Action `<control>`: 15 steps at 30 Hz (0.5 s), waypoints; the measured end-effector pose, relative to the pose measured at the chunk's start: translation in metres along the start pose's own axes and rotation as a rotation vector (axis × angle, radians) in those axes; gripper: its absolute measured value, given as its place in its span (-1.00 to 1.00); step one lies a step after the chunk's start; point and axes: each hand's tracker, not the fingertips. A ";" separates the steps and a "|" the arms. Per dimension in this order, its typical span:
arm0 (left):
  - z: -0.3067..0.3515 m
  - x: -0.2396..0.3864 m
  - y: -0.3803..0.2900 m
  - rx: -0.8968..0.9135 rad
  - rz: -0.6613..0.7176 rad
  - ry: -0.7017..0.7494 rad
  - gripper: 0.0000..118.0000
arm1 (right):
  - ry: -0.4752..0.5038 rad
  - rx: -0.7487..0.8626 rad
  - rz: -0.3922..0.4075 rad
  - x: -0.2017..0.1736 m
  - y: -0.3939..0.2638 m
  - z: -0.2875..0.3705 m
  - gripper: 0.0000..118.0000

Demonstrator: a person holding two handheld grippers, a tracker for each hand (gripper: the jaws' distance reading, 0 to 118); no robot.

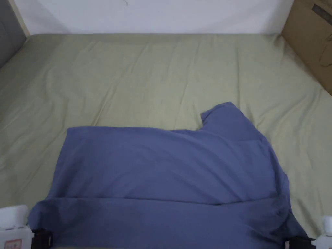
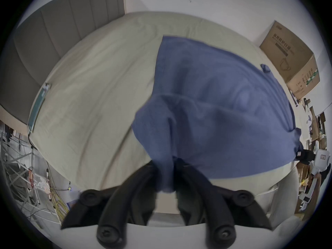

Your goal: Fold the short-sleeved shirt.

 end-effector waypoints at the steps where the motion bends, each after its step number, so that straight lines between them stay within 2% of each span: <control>1: 0.000 0.002 -0.003 0.006 0.001 0.026 -0.24 | -0.025 0.005 -0.004 -0.001 0.000 0.001 -0.09; 2: 0.005 0.004 -0.003 0.026 0.005 0.032 -0.11 | -0.009 0.023 -0.003 0.000 0.002 0.008 0.07; 3: 0.013 0.003 0.000 0.039 0.014 0.022 0.13 | -0.007 0.031 -0.005 -0.001 0.008 0.013 0.36; 4: 0.015 -0.005 0.003 0.049 0.025 0.016 0.31 | -0.013 0.043 -0.003 -0.002 0.012 0.018 0.41; 5: 0.021 -0.009 0.009 0.057 0.037 0.012 0.37 | -0.026 0.088 0.025 -0.005 0.018 0.026 0.39; 8: 0.050 -0.008 0.023 0.148 0.037 0.036 0.37 | -0.074 0.166 0.124 -0.018 0.038 0.050 0.38; 11: 0.077 -0.003 0.038 0.240 0.044 0.011 0.37 | -0.030 0.242 0.199 -0.037 0.054 0.069 0.33; 12: 0.080 -0.006 0.043 0.276 0.057 -0.021 0.36 | -0.001 0.264 0.216 -0.045 0.059 0.074 0.17; 13: 0.082 -0.003 0.048 0.311 0.062 -0.051 0.31 | 0.012 0.281 0.231 -0.053 0.064 0.075 -0.08; 14: 0.083 -0.001 0.053 0.342 0.061 -0.078 0.11 | 0.015 0.292 0.234 -0.061 0.069 0.074 -0.41; 15: 0.079 0.002 0.060 0.328 0.051 -0.091 -0.53 | 0.017 0.305 0.242 -0.071 0.072 0.073 -0.81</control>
